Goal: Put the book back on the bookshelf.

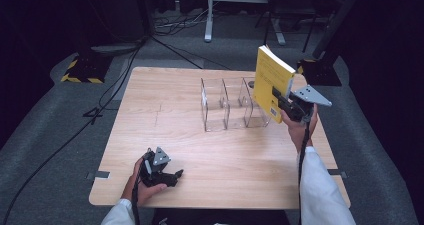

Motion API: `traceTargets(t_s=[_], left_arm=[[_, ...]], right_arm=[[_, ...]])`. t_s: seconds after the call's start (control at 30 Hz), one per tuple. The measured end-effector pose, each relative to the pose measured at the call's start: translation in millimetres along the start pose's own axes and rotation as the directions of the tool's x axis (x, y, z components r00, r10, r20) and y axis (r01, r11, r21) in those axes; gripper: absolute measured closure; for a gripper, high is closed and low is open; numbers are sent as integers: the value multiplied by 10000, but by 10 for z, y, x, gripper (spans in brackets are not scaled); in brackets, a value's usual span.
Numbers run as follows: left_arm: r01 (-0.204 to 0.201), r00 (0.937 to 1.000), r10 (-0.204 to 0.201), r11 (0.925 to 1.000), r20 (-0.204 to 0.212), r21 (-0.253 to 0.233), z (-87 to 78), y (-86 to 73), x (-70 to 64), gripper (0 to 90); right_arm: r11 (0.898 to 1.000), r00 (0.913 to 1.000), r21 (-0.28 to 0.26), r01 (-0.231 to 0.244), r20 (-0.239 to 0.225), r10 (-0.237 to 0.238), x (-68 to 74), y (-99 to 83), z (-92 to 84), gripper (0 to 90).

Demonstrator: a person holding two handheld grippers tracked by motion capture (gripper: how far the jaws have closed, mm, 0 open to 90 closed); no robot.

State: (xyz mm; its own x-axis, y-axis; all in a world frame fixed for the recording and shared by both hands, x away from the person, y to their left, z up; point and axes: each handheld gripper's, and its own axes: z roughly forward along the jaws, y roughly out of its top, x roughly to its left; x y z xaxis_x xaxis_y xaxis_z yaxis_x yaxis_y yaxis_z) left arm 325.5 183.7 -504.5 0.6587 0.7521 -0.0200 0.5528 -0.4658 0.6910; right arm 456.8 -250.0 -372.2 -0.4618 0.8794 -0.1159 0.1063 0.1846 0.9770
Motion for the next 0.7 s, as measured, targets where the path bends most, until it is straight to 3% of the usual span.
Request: traceTargets(t_s=[0.4,0.7], left_arm=[[-45,10000,45,10000,-6,9,-1,1,3,160],[-49,10000,49,10000,-6,6,-1,1,3,160]], right_arm=[[9991,9993,-208,378,34,-378,61,116,-86,763],[9989,9988,-301,369,334,-359,118,205,-8,763]])
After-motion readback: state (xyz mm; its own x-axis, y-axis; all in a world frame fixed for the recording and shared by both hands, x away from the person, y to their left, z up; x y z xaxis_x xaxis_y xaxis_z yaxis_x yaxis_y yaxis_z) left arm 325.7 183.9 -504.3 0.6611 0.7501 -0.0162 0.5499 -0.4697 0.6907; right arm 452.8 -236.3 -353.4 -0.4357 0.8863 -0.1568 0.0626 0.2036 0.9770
